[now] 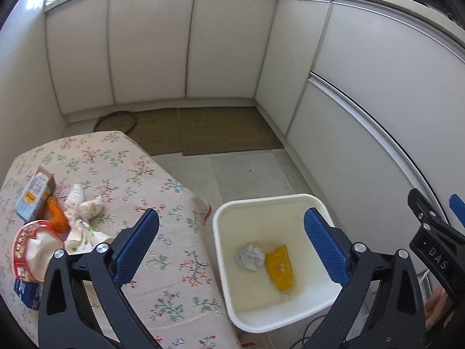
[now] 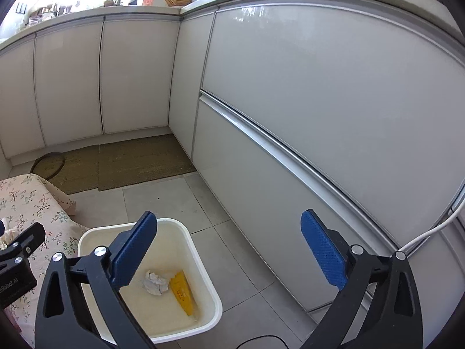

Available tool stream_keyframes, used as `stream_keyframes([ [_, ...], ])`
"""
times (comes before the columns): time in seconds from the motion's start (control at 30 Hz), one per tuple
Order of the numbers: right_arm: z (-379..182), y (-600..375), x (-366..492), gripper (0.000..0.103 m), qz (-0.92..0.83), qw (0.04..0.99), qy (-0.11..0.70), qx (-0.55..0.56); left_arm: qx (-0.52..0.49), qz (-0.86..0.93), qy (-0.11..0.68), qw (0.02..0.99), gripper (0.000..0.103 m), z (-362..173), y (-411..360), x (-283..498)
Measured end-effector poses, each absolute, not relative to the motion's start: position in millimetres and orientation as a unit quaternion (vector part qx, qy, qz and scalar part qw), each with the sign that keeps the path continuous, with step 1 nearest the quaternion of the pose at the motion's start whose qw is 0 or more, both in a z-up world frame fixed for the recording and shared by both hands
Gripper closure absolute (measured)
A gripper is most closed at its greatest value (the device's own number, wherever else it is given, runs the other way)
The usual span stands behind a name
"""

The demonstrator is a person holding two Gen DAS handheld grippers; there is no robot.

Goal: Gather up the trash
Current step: 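Reach to the red instant-noodle cup and grasp it with the left tool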

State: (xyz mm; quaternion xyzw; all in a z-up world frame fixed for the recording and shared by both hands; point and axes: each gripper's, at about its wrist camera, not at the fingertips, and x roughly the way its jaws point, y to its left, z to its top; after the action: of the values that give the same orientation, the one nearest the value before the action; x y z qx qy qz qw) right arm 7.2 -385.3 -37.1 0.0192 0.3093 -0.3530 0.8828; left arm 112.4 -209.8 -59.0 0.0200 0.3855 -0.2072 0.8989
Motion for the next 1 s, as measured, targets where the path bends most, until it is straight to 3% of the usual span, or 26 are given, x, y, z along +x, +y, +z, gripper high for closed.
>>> stream_keyframes([
  [1.0, -32, -174, 87, 0.007, -0.186, 0.935, 0.296, -0.065, -0.011, -0.047, 0.378, 0.925, 0.007, -40, 0, 127],
])
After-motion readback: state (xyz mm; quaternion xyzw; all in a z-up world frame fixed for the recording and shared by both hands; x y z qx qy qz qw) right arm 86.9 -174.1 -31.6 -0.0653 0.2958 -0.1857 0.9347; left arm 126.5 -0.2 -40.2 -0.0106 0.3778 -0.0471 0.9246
